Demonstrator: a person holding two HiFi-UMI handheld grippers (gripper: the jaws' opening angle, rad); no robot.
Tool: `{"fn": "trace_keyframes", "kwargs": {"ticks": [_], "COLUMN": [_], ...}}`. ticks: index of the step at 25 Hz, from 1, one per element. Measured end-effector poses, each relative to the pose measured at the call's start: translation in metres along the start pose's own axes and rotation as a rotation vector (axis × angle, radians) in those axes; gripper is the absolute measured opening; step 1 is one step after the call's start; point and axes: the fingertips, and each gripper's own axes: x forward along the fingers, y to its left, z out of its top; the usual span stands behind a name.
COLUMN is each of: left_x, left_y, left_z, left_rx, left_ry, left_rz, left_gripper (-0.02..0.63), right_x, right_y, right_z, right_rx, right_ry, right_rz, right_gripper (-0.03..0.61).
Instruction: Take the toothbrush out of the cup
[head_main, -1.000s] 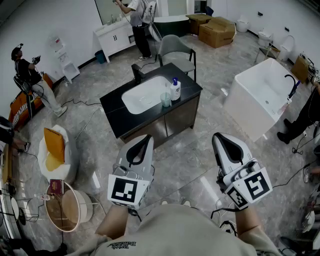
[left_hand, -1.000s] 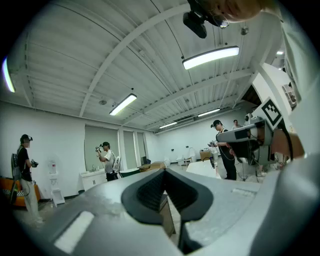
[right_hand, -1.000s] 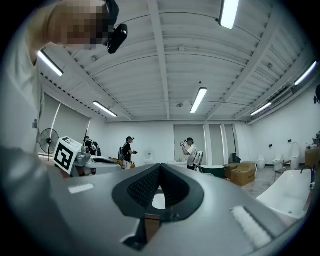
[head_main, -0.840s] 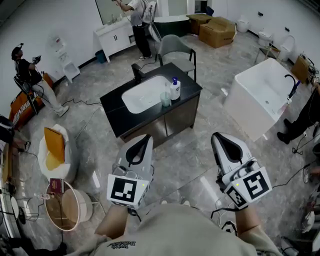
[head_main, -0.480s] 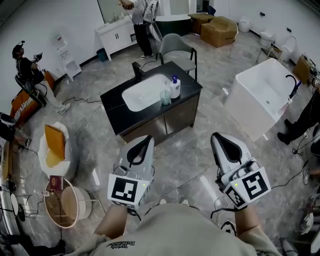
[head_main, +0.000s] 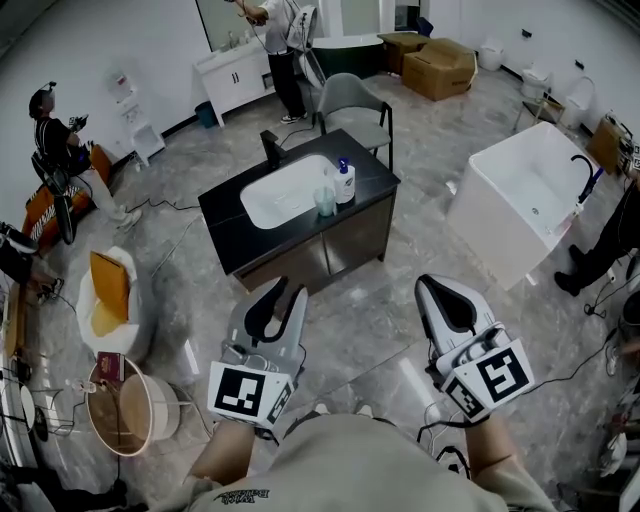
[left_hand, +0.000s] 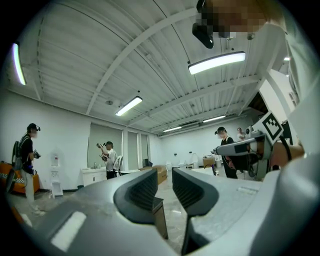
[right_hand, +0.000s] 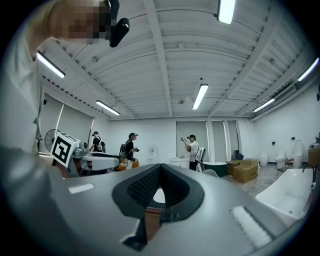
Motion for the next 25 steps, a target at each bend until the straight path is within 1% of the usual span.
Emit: {"fn": "trace_keyframes", "kwargs": {"ticks": [6, 14, 19, 25], "left_x": [0.008, 0.012, 0.020, 0.038], "left_y": [-0.019, -0.031, -0.027, -0.017], "left_z": [0.002, -0.004, -0.009, -0.020], "left_rx": [0.035, 0.058, 0.069, 0.069], "left_ry": [0.013, 0.018, 0.018, 0.024], "left_rz": [0.017, 0.044, 0.061, 0.064], "left_gripper": [0.101, 0.101, 0.101, 0.101], "right_x": [-0.015, -0.028, -0.022, -0.004], "right_y": [-0.015, -0.029, -0.036, -0.045], "right_z": [-0.006, -0.019, -0.026, -0.032], "right_rx": [0.019, 0.030, 0.024, 0.020], "right_ry": [-0.010, -0.006, 0.004, 0.010], "right_rz": [0.018, 0.035, 0.044, 0.052], "right_gripper": [0.003, 0.004, 0.003, 0.003]}}
